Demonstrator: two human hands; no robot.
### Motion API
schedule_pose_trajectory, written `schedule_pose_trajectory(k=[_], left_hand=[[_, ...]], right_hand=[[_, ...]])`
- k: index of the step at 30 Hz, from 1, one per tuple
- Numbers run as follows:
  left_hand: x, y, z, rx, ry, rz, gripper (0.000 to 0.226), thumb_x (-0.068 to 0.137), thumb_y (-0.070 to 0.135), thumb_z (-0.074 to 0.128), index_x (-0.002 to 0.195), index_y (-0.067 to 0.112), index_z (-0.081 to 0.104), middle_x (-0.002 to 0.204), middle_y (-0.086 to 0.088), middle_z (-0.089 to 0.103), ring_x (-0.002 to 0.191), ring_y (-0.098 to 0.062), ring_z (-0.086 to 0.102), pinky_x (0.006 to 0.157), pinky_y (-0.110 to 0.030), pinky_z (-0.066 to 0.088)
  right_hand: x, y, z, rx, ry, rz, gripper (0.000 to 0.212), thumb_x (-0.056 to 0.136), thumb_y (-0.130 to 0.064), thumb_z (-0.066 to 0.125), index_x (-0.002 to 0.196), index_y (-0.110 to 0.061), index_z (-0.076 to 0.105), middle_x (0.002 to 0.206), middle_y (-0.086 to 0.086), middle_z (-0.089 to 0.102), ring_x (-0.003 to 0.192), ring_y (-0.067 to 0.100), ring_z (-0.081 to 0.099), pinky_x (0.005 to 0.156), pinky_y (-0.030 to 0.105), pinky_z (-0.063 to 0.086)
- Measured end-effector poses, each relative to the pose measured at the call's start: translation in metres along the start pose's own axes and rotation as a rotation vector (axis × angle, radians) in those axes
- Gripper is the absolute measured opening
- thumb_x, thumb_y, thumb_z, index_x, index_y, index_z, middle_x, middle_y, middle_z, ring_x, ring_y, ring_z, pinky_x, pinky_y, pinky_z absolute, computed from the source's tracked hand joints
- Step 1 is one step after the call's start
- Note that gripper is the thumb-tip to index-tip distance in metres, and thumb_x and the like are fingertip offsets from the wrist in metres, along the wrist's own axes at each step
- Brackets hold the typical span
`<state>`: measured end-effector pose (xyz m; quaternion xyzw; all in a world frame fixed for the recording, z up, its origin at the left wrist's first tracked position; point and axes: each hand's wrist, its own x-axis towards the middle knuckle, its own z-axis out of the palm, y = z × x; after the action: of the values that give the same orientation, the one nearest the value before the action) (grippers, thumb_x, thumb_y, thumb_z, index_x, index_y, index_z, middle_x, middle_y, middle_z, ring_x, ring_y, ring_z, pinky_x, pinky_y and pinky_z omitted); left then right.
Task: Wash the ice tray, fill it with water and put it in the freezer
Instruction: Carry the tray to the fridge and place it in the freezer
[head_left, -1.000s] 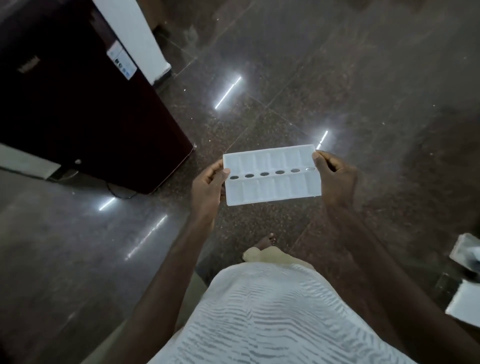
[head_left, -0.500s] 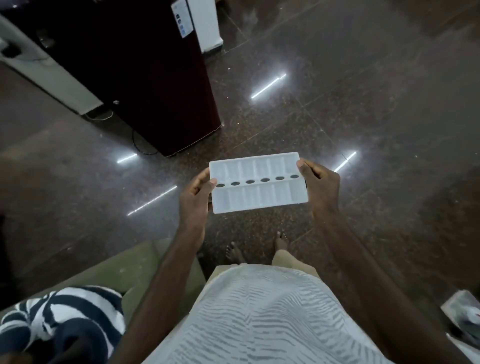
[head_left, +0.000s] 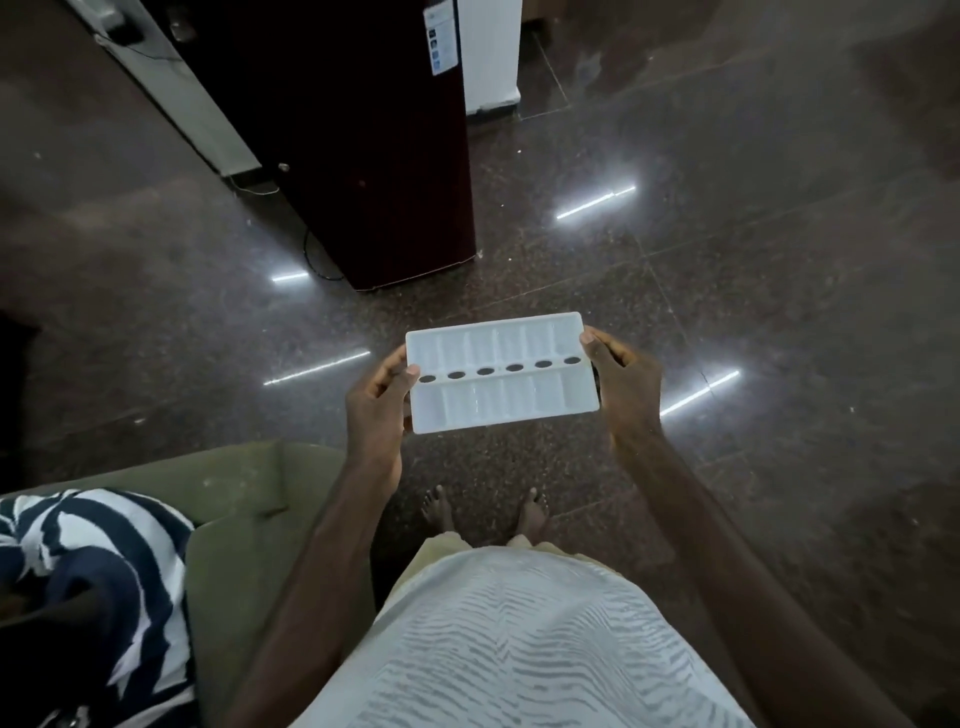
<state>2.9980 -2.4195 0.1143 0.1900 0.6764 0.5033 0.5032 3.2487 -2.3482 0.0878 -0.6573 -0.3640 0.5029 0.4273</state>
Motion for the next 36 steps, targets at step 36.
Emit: schedule_pose_trajectory(k=[36], left_hand=[[0.197,0.106,-0.046,-0.120,0.137,0.058,0.037,0.103,0.019,0.064,0.140,0.021,0.065,0.106,0.003,0.079,0.095,-0.017,0.076,0.072,-0.034,0.060]], right_hand=[[0.158,-0.094,0.199,-0.238,-0.239,-0.125,0.041,0.088,-0.049,0.068,0.122,-0.027,0.075,0.108,-0.010,0.079,0.100,0.014,0.075,0.090,0.050,0.062]])
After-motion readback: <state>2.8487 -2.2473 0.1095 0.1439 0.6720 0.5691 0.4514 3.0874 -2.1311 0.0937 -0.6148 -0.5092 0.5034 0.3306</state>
